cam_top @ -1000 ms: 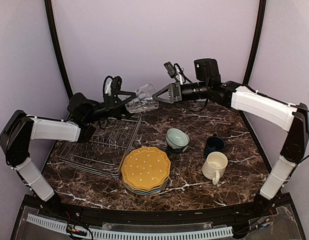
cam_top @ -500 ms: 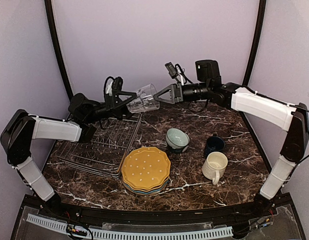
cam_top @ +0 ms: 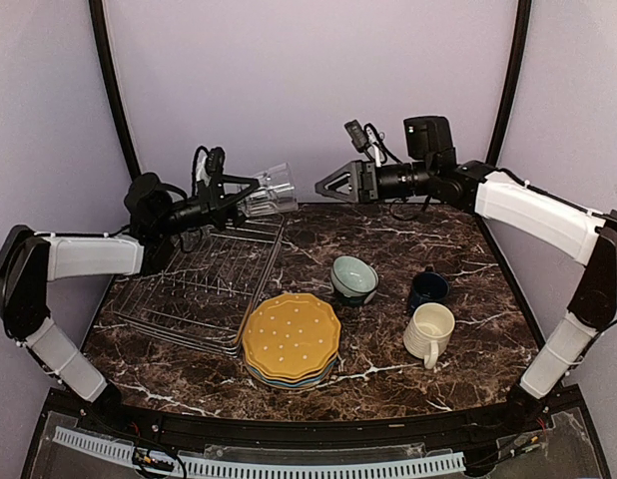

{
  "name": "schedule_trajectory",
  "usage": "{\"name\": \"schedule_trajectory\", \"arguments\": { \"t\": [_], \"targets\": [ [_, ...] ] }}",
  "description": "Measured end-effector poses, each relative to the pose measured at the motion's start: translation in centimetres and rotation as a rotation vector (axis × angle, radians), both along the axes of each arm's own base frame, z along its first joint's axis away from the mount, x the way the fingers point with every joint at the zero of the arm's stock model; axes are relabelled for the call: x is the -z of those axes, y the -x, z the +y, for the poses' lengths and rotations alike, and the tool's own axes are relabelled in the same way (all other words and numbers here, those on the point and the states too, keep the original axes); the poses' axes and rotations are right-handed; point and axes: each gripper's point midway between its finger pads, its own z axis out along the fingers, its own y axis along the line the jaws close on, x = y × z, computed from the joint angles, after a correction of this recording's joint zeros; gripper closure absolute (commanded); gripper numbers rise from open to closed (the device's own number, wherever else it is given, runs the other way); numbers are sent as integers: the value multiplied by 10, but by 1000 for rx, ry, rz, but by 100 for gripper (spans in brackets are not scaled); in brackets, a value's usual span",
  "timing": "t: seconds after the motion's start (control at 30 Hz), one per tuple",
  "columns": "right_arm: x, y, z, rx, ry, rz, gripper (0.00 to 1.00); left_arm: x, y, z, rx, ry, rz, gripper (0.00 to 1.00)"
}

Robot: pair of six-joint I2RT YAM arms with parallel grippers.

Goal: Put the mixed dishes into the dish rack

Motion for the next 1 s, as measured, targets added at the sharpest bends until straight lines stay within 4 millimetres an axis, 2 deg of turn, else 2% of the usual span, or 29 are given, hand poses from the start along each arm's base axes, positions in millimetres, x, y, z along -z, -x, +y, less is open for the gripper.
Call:
{"name": "schedule_trajectory", "arguments": {
  "t": [0.1, 0.27, 0.37, 0.53, 0.67, 0.77, 1.0],
  "targets": [
    [-4, -1, -11, 41, 20, -25, 19, 5, -14, 12, -95, -120, -19, 99],
    [-1, -3, -21, 88, 56, -44, 19, 3, -55, 35, -346, -440, -85, 99],
    [7, -5, -24, 106, 80, -38, 19, 19, -71, 55, -450, -647, -96, 99],
    [25, -7, -28, 128, 125, -12, 19, 73, -94, 82, -503, -969, -49, 99],
    [40, -7, -33, 148, 163, 4, 19, 129, -109, 99, -477, -1208, 16, 99],
    [50, -7, -37, 164, 192, 15, 19, 158, -119, 110, -451, -1335, 48, 99],
    [77, -4, -51, 199, 280, 44, 19, 199, -144, 129, -429, -1515, 85, 99]
  ]
}}
